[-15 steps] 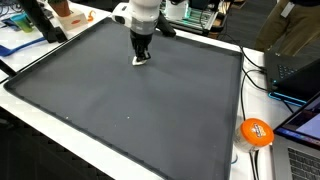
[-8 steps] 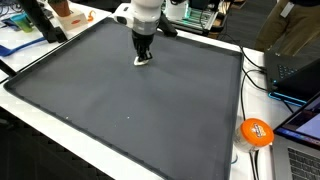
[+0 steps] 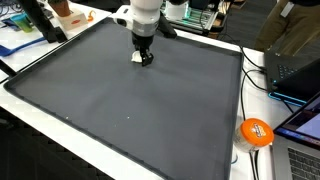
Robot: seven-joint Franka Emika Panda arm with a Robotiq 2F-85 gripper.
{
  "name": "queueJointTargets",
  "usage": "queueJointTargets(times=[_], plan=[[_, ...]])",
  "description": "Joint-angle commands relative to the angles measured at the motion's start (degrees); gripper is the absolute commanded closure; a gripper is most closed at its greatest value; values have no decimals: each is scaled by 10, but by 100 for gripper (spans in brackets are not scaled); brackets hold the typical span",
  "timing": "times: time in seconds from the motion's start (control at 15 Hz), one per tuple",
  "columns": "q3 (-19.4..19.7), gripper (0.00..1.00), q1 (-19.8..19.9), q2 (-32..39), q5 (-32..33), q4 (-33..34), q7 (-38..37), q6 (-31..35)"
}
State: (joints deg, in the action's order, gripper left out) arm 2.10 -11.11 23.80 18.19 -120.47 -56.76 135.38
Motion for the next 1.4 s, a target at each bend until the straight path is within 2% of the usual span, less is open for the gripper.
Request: queueJointTargets(times=[0.0,0.33,0.53,0.73,0.87,0.93,1.0,1.13,1.27,1.33], plan=[[-4,1,3,-13,-28,-14,25,2],[-6,0,-1,-46,-48,-29,39,-4],[-21,1,20,-94,-92,-58,79,16],[-39,0,55,-138,-185,-76,205,9],[-61,0,82,-164,-257,-59,297,-56],[-42,0,75,-169,-271,-38,314,-96],[-37,0,59,-140,-232,-41,266,-47],[-38,0,69,-162,-253,-33,297,-84],[-38,0,71,-168,-256,-32,301,-90],[-37,0,70,-149,-247,-1,288,-133]])
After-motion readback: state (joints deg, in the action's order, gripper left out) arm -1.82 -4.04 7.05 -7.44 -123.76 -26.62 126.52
